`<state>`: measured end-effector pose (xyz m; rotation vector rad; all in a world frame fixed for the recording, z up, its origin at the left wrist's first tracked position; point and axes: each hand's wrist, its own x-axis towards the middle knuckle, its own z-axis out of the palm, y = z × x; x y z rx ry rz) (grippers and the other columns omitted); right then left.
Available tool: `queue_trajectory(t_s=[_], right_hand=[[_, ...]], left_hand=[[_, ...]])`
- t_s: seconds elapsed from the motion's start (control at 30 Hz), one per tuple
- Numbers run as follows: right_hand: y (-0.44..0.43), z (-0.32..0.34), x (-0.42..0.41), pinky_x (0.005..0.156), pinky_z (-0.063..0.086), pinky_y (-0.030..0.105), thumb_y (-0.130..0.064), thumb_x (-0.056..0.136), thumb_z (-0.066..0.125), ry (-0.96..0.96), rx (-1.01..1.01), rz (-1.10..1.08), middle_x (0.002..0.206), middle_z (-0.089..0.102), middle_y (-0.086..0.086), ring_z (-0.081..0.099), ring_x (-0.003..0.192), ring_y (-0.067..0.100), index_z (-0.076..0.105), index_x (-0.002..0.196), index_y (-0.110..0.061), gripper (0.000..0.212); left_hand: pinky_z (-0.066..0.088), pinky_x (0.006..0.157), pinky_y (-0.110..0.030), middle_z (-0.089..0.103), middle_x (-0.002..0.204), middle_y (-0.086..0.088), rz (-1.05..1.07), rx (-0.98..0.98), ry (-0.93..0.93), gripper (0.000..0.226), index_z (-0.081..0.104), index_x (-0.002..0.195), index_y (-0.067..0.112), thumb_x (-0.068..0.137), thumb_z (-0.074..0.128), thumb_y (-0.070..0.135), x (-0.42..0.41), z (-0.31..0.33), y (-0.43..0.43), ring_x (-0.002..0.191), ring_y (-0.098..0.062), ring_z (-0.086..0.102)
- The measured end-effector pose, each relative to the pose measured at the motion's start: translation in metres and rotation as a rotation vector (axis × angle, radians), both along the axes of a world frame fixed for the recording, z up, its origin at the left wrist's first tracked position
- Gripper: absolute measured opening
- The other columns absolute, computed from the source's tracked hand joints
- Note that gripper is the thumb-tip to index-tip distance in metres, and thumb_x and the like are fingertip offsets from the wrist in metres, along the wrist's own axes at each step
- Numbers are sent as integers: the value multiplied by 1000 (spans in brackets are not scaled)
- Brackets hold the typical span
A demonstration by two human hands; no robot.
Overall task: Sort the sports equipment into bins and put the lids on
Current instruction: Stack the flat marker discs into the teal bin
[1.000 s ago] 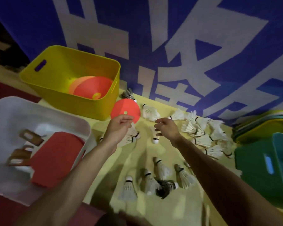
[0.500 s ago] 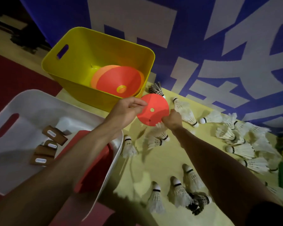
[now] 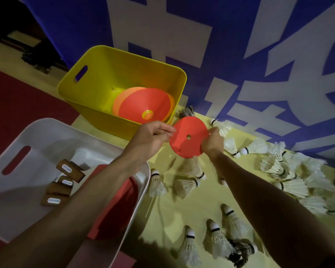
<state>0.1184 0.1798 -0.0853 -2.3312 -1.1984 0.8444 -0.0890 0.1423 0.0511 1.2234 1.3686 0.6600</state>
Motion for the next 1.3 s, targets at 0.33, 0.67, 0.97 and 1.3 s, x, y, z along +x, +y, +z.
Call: queue_trajectory(t_s=[0.33,0.67,0.97,1.3], right_hand=[[-33,102,62,58,59,43,2,88,58,242,375,-88,94,60,2,64,85,26,55,93,-16,19],[-114,168,137,48,52,28,5,85,62,580,480,-91,75,60,0,61,61,13,60,90,-12,18],[-202,205,265,44,52,26,-2,88,62,488,463,-36,70,58,4,60,58,12,60,98,-14,16],[-337,215,436,44,51,25,2,84,65,585,522,-307,68,60,3,60,51,11,63,92,-14,18]], left_hand=[[43,72,-16,69,102,-1,-43,20,-77,22,66,96,23,89,57,4,53,16,-12,91,-7,63],[59,68,-33,61,114,-6,117,-29,-170,43,44,133,14,93,60,18,135,17,-52,93,-16,64],[57,53,-27,64,98,-4,49,79,-242,28,49,116,11,91,58,1,260,56,-123,79,-15,66],[60,62,-34,61,88,-11,-123,98,-203,29,54,113,7,87,62,-2,429,57,-212,64,-19,65]])
